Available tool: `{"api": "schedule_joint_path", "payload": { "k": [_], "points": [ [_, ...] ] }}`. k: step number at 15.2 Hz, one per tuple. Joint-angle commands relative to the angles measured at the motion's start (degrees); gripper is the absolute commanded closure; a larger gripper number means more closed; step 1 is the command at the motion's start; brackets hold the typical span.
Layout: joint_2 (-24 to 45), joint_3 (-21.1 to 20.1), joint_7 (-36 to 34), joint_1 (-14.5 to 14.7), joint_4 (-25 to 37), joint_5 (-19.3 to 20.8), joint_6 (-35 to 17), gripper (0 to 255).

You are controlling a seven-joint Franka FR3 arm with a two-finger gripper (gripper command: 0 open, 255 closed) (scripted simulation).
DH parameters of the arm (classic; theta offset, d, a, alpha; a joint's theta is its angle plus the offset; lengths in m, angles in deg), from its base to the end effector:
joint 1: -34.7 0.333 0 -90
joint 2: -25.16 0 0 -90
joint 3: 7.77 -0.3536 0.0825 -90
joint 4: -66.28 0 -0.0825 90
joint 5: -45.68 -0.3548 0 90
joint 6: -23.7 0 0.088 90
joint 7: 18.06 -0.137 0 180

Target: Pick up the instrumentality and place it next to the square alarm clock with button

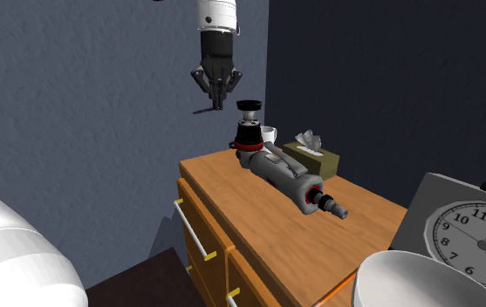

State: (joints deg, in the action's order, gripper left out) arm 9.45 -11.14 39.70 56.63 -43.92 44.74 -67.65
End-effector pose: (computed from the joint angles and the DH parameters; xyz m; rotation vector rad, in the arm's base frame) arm 0.3812 0.1865 0.6083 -2.3427 -2.0675 0.0827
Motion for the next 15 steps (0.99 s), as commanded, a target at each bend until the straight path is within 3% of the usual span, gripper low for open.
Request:
{"api": "schedule_joint_path", "payload": {
  "k": [1, 15],
  "points": [
    [0.18, 0.02, 0.0, -0.01, 1.68, 0.02, 1.53, 255],
    [-5.68, 12.93, 19.1, -7.19, -3.52, 5.44, 1.78, 255]
  ]
}}
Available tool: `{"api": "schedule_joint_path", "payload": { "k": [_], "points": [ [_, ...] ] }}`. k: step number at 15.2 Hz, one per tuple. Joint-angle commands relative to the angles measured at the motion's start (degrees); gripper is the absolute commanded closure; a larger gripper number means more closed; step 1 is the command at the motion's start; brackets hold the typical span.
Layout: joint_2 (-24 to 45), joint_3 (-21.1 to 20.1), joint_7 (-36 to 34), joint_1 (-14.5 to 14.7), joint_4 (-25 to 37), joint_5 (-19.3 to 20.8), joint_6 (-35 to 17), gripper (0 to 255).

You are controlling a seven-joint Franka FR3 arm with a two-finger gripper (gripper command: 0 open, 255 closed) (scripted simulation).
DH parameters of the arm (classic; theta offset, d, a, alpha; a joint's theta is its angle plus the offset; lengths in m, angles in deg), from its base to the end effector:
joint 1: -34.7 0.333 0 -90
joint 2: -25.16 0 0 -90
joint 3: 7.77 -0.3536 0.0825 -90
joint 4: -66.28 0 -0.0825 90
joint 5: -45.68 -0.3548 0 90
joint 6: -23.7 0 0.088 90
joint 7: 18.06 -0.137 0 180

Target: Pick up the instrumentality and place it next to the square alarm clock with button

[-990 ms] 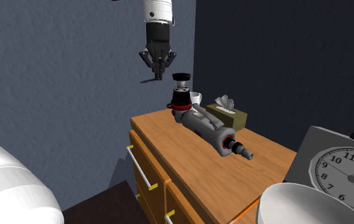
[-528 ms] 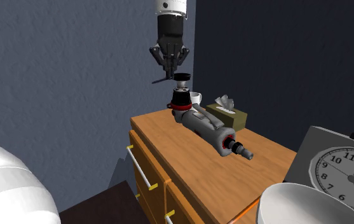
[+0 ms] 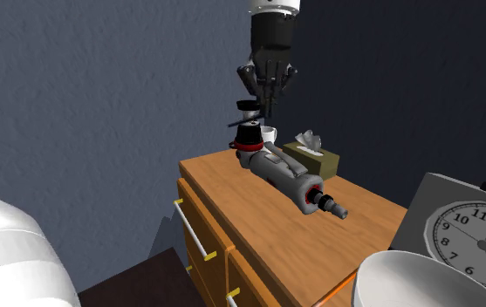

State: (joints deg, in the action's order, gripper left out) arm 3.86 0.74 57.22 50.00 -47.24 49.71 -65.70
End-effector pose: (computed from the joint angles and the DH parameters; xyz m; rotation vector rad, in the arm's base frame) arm 0.3884 0.0249 0.6179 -2.3441 -2.0662 0.0830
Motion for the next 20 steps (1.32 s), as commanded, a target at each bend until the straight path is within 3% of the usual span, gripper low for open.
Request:
{"api": "schedule_joint_path", "payload": {
  "k": [1, 11, 20],
  "points": [
    [-0.05, 2.03, 2.98, -1.05, -0.1, 0.9, -0.18, 255],
    [3.77, 12.22, 17.52, -5.72, 4.35, 3.92, -0.67, 255],
    [3.22, 12.94, 17.64, -6.14, -2.29, 4.41, -6.82, 255]
  ]
}}
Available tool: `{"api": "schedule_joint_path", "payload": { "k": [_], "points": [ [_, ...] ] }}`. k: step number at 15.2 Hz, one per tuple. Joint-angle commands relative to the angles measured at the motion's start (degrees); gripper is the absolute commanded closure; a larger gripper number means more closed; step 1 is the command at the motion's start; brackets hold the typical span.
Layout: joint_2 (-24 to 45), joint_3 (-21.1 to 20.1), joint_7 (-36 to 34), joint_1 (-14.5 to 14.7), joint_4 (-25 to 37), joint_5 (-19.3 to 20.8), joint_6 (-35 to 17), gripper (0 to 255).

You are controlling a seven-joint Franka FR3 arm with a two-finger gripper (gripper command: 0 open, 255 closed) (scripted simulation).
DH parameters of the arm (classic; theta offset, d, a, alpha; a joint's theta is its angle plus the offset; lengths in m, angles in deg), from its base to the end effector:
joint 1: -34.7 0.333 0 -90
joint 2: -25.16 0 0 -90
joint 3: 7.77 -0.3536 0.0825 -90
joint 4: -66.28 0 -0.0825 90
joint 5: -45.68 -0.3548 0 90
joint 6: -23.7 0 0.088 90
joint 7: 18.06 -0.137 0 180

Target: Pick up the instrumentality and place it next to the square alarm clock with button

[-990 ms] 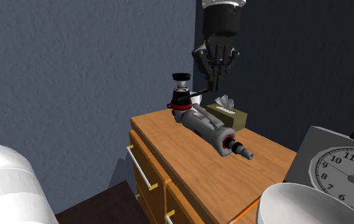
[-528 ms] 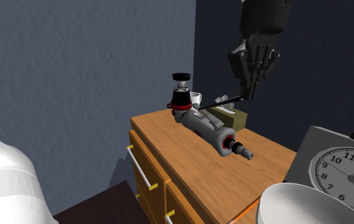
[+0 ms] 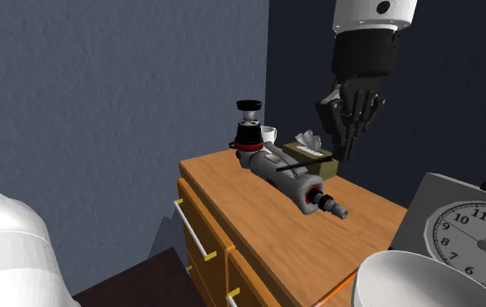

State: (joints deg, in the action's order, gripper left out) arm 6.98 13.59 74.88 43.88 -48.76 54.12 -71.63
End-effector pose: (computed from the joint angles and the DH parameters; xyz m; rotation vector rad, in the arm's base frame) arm 0.4027 -0.1283 0.5840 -2.3422 -2.0674 0.0842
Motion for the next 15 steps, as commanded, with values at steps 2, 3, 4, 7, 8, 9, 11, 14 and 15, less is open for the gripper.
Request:
{"api": "schedule_joint_path", "payload": {
  "k": [2, 3, 4, 7, 8, 9, 11, 14, 15],
  "points": [
    [0.02, 0.19, -0.11, -0.08, -2.37, 0.1, -2.42, 255],
    [0.0, 0.24, -0.15, -0.11, -3.16, 0.14, -3.18, 255],
    [0.0, 0.3, -0.19, -0.13, -3.93, 0.18, -3.95, 255],
    [0.06, 0.49, -0.28, -0.22, -6.17, 0.29, -6.26, 255],
    [0.11, 0.56, -0.31, -0.24, -6.9, 0.33, -7.03, 255],
    [0.17, 0.63, -0.33, -0.26, -7.61, 0.36, -7.8, 255],
    [0.34, 0.78, -0.37, -0.31, -9.0, 0.41, -9.35, 255],
    [0.68, 1.02, -0.4, -0.37, -11.0, 0.47, -11.69, 255],
    [0.83, 1.11, -0.41, -0.39, -11.65, 0.48, -12.48, 255]
  ]
}}
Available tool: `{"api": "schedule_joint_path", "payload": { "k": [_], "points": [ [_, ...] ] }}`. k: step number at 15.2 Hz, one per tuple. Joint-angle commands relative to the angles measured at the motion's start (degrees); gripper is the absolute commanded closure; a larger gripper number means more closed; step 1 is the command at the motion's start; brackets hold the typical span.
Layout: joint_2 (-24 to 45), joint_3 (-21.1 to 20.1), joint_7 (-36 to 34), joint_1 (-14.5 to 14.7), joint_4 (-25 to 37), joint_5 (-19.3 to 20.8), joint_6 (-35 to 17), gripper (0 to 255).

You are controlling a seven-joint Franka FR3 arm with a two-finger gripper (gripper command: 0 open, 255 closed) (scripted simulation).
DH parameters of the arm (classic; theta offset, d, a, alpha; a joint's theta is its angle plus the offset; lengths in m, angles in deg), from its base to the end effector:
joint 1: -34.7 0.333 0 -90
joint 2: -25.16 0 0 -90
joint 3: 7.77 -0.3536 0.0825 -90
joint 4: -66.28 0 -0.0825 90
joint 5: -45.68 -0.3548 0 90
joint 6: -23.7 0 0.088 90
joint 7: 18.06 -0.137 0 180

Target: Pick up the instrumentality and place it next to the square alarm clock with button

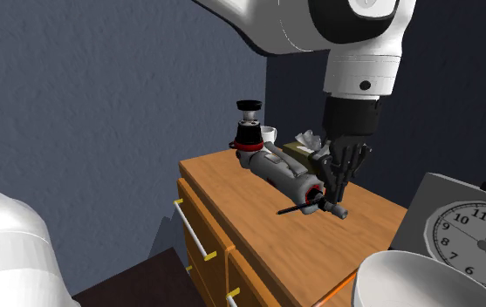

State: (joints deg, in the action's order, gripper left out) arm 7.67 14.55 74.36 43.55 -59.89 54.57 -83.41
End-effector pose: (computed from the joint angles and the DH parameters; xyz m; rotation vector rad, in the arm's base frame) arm 0.4055 -0.1276 0.5093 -2.3422 -2.0672 0.0844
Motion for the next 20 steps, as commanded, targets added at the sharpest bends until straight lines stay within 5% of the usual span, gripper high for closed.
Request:
{"api": "schedule_joint_path", "payload": {
  "k": [1, 20],
  "points": [
    [0.3, 0.23, 0.11, -0.08, -1.16, 0.04, -1.48, 255],
    [6.07, 2.07, 0.83, -0.1, -11.04, -0.75, -16.93, 255]
  ]
}}
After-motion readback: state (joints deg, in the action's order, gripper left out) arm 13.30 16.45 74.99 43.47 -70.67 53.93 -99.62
